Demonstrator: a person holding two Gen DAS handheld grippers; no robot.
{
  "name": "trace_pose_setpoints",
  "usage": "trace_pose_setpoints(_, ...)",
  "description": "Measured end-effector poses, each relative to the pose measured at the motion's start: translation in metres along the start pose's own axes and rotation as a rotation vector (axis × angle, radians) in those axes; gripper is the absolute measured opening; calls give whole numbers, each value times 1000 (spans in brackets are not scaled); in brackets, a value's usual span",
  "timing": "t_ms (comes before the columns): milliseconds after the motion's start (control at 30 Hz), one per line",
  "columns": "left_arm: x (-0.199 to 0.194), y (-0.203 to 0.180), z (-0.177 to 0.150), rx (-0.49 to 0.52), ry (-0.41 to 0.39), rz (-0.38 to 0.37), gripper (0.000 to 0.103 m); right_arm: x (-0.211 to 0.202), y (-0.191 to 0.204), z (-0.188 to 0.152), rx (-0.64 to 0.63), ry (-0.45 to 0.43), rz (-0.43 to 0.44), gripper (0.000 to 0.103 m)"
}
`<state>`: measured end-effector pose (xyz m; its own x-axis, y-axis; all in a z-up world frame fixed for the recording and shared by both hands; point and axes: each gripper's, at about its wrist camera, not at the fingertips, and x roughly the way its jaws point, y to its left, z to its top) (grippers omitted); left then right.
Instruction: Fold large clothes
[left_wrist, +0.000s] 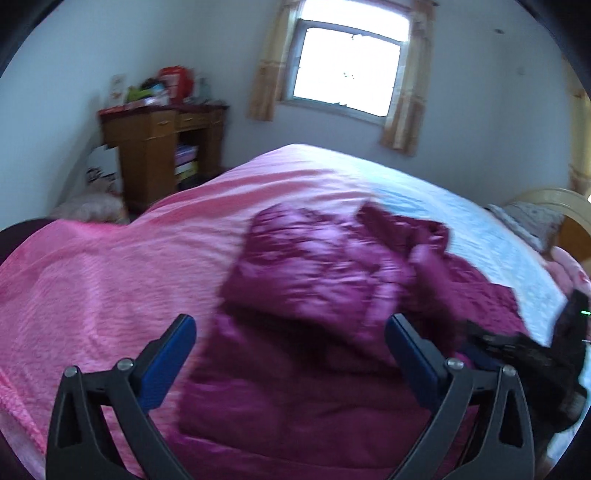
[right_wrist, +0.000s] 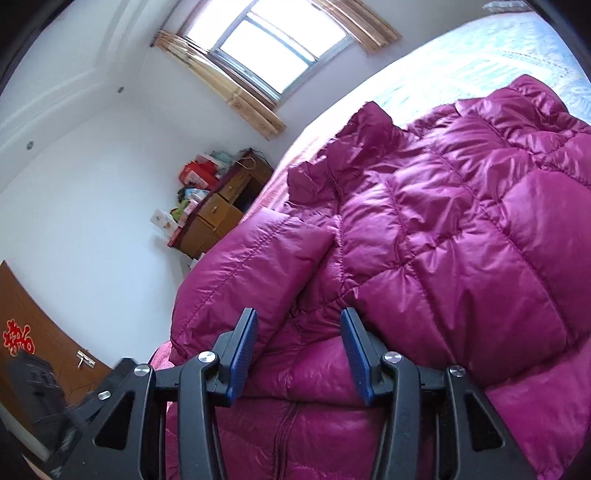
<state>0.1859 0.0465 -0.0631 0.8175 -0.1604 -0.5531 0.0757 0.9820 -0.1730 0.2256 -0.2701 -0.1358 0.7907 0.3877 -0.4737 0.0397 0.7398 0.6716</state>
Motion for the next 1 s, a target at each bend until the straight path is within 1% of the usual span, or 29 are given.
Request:
trace_pose_setpoints(33, 5, 8, -3, -17, 4, 44, 103, -8, 8, -1, -21, -6, -43, 48)
trace_pose_setpoints(67, 10, 13, -6, -25, 5, 75, 103, -15, 15, -3, -51, -28, -62, 48)
trace_pose_setpoints(133, 19, 24, -14, -47, 15, 133, 103, -33, 42, -8, -154, -87, -73, 49)
trace_pose_setpoints(167, 25, 25, -17, -55, 27, 150, 103, -39, 59, -9, -220, -102, -64, 52)
trace_pose_setpoints(200, 34, 26, -23, -64, 53, 170, 103, -42, 77, -10, -282, -105, -59, 65)
trace_pose_setpoints(233, 45, 27, -28, -76, 103, 184, 103, -40, 92, -11, -338, -97, -65, 81)
trace_pose_setpoints(267, 52, 28, -31, -80, 143, 191, 103, -36, 103, -11, -372, -83, -71, 86)
trace_pose_setpoints(300, 50, 25, -30, -66, 130, 195, 103, -30, 112, -11, -395, -61, -75, 87)
trace_pose_setpoints(333, 51, 23, -29, -61, 134, 198, 103, -22, 117, -12, -407, -32, -90, 87)
trace_pose_setpoints(400, 53, 21, -31, -58, 140, 207, 103, 2, 117, -12, -399, 42, -201, 87)
trace_pose_setpoints(433, 52, 19, -31, -59, 138, 207, 103, 14, 111, -11, -372, 76, -236, 87)
trace_pose_setpoints(467, 52, 18, -32, -58, 137, 207, 103, 23, 102, -10, -337, 99, -238, 87)
trace_pose_setpoints(500, 53, 17, -32, -58, 137, 207, 103, 27, 94, -6, -299, 109, -236, 78)
trace_pose_setpoints(533, 53, 16, -32, -59, 136, 205, 103, 27, 87, -2, -266, 109, -224, 51)
trace_pose_setpoints(567, 53, 16, -33, -61, 136, 203, 103, 22, 78, 7, -211, 101, -198, 39)
trace_pose_setpoints(600, 53, 15, -33, -62, 135, 201, 103, 14, 69, 14, -157, 77, -180, 35)
trace_pose_setpoints(633, 55, 17, -33, -63, 135, 202, 103, 0, 56, 24, -81, 28, -162, 35)
trace_pose_setpoints(700, 56, 17, -34, -60, 134, 206, 103, -23, 36, 35, -6, -42, -174, 35)
trace_pose_setpoints(733, 56, 18, -34, -60, 135, 207, 103, -33, 28, 38, 7, -60, -187, 35)
trace_pose_setpoints(767, 55, 18, -34, -59, 135, 208, 103, -40, 20, 40, 15, -65, -211, 35)
trace_pose_setpoints(800, 55, 19, -34, -60, 135, 207, 103, -47, 10, 40, 26, -61, -255, 35)
trace_pose_setpoints(867, 55, 18, -34, -60, 135, 208, 103, -60, -2, 38, 62, -68, -290, 35)
trace_pose_setpoints(933, 55, 18, -34, -59, 135, 208, 103, -75, -6, 39, 85, -117, -288, 35)
trace_pose_setpoints(1000, 55, 18, -34, -60, 135, 207, 103, -83, 5, 43, 44, -172, -285, 35)
